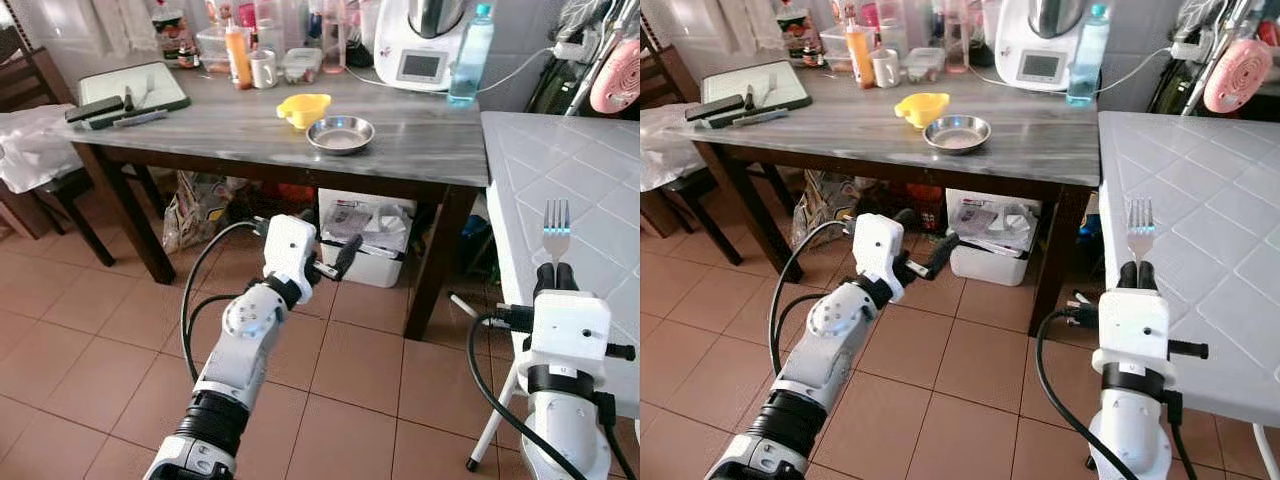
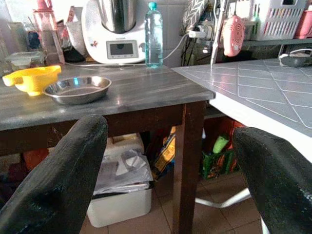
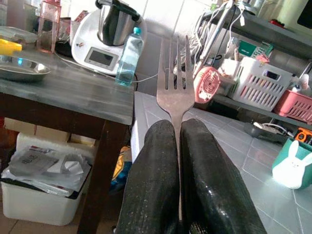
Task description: Setting the table
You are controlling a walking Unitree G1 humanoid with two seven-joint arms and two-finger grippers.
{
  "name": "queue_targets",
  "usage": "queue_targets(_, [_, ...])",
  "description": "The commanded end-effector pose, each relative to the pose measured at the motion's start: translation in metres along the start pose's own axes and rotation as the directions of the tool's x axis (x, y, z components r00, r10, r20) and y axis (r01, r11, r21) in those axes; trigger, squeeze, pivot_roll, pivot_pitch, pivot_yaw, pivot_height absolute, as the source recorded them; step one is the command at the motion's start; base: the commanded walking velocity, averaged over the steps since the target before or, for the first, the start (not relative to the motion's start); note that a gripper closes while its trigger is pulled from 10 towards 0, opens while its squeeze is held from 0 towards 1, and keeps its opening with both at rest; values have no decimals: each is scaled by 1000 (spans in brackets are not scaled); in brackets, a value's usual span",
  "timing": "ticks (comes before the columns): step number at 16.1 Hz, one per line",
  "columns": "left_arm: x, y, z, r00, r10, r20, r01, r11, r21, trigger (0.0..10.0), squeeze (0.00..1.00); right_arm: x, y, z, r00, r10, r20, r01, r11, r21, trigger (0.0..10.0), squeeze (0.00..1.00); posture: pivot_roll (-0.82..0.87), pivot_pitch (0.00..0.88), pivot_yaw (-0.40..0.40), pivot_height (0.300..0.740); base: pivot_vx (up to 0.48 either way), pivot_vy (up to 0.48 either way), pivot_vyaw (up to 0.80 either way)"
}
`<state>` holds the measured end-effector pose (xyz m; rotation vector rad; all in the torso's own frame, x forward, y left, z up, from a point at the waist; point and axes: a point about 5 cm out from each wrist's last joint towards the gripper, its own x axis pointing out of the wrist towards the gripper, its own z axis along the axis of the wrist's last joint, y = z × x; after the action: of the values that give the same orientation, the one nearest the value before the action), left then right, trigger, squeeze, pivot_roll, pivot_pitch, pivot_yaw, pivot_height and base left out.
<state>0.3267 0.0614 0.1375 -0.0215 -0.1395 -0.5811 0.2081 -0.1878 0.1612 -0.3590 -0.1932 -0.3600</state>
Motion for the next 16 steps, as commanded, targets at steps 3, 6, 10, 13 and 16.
queue_targets(3, [0,-1,-1,1000,-4,-24,4,1000,14,10000,0,-1,-1,4,1000,-1,13,1,1000,-3,10000,0,-63,76,47,740,0,373,0])
queue_targets(6, [-1,-2,-2,999,-8,-33,8,1000,13,10000,0,-2,-3,3,1000,-6,9,6,1000,-6,10000,0,-63,85,48,740,0,459,0])
queue_targets(10, [-4,-3,-4,999,-11,-47,11,1000,11,10000,0,-4,-1,3,1000,-1,2,1,1000,-4,10000,0,-57,96,48,740,0,480,0])
queue_targets(13, [-6,-3,-5,998,-21,-53,22,999,22,10000,0,-7,0,-1,1000,1,-15,-1,1000,-2,10000,0,-48,100,45,740,0,466,0])
queue_targets(16, [-8,-1,-7,998,-15,-66,17,999,37,10000,0,-8,3,-6,999,17,-28,-18,1000,-5,10000,0,-41,96,38,740,0,109,0])
